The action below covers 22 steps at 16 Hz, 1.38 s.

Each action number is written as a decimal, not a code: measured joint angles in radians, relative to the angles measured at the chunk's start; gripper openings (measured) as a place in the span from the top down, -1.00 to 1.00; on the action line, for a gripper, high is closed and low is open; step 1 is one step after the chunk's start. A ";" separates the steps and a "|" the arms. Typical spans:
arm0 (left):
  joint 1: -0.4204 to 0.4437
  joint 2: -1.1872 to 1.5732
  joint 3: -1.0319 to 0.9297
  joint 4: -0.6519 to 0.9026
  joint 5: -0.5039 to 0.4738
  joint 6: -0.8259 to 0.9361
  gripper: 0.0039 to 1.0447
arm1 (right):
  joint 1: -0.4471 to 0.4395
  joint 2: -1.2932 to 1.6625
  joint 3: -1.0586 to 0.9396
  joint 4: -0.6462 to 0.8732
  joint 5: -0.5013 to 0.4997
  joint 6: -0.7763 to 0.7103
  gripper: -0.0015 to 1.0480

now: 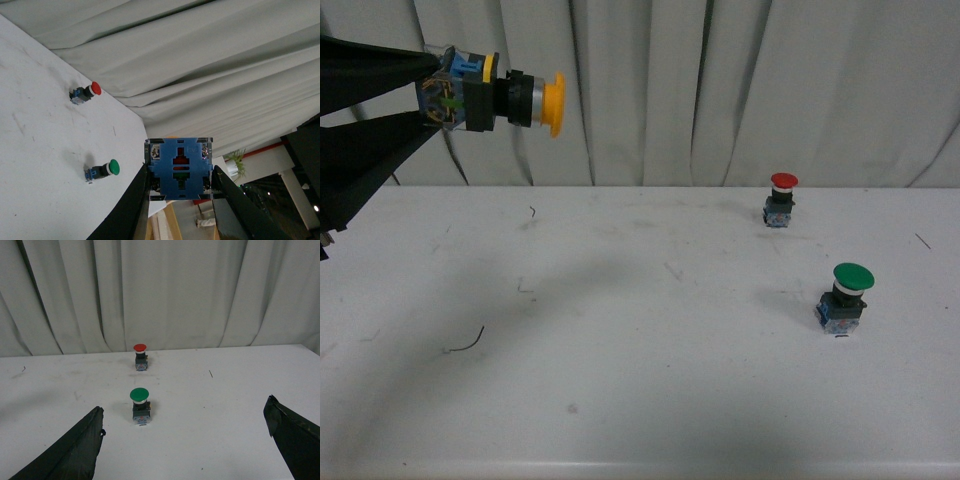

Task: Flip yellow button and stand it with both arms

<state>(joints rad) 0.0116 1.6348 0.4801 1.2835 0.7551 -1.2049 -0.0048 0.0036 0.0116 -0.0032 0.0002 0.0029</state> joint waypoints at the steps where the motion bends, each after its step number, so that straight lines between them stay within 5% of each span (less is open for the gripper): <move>1: -0.007 0.000 0.000 0.000 -0.001 0.000 0.42 | 0.000 0.000 0.000 0.000 0.000 0.000 -0.87; 6: -0.047 0.001 0.002 -0.016 -0.026 0.009 0.42 | 0.000 0.000 0.000 0.000 0.000 0.000 -0.87; 9: -0.064 0.001 0.011 -0.045 -0.027 0.027 0.42 | -0.196 0.360 0.004 0.417 -0.270 -0.097 -0.87; 12: -0.073 0.001 0.012 -0.050 -0.040 0.035 0.42 | -0.231 0.899 0.140 0.900 -0.311 -0.078 -0.87; 15: -0.087 0.001 0.012 -0.056 -0.049 0.036 0.42 | -0.141 1.434 0.441 1.184 -0.349 0.076 -0.87; 22: -0.096 0.001 0.012 -0.056 -0.064 0.036 0.42 | 0.100 1.757 0.822 1.164 -0.517 0.377 -0.87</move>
<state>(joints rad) -0.0845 1.6356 0.4923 1.2274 0.6907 -1.1690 0.0948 1.7607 0.8333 1.1606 -0.5163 0.3798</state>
